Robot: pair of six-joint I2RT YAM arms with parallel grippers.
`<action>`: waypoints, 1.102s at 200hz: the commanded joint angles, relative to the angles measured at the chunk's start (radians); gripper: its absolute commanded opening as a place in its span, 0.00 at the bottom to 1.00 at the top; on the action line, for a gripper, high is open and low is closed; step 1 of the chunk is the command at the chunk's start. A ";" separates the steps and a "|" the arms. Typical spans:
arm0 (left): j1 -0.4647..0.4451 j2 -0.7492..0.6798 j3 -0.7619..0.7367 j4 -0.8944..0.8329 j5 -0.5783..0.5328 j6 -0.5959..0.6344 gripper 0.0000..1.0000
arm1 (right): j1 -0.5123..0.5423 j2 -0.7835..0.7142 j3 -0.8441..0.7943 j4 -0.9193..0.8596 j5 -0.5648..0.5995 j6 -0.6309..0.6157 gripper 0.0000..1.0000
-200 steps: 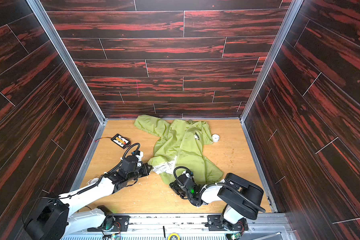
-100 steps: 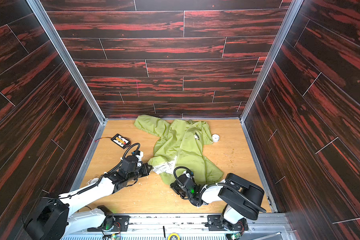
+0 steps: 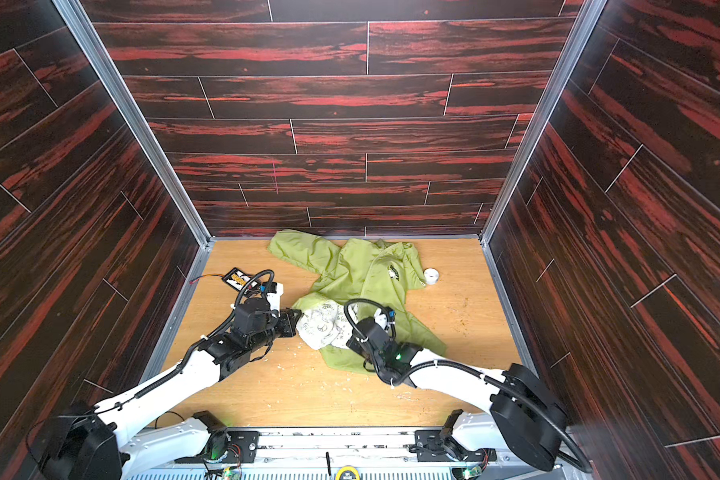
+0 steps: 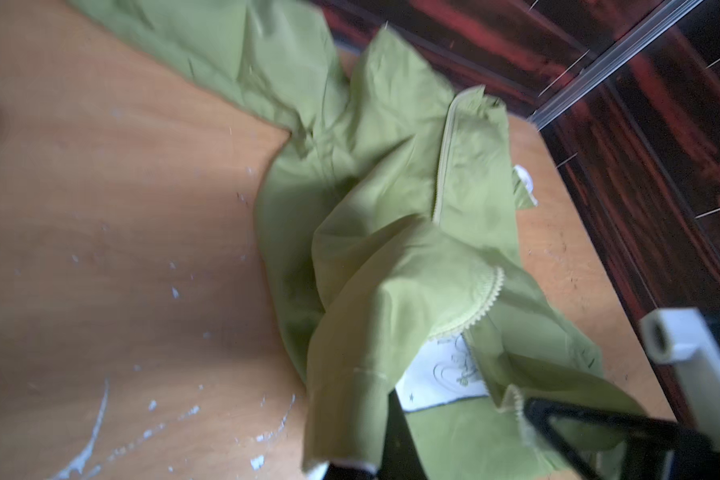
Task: Zip up the jacket
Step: 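Lift both hem edges upward with both grippers, raising the jacket front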
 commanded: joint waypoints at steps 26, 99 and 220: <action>0.005 -0.033 0.009 0.099 -0.073 0.026 0.00 | -0.027 -0.063 0.105 -0.161 0.223 -0.296 0.00; 0.005 0.101 -0.068 0.555 0.162 -0.176 0.00 | -0.234 -0.206 -0.088 0.379 -0.261 -0.428 0.00; 0.014 0.297 -0.040 1.197 0.332 -0.556 0.00 | -0.259 0.068 0.071 0.880 -0.501 -0.345 0.00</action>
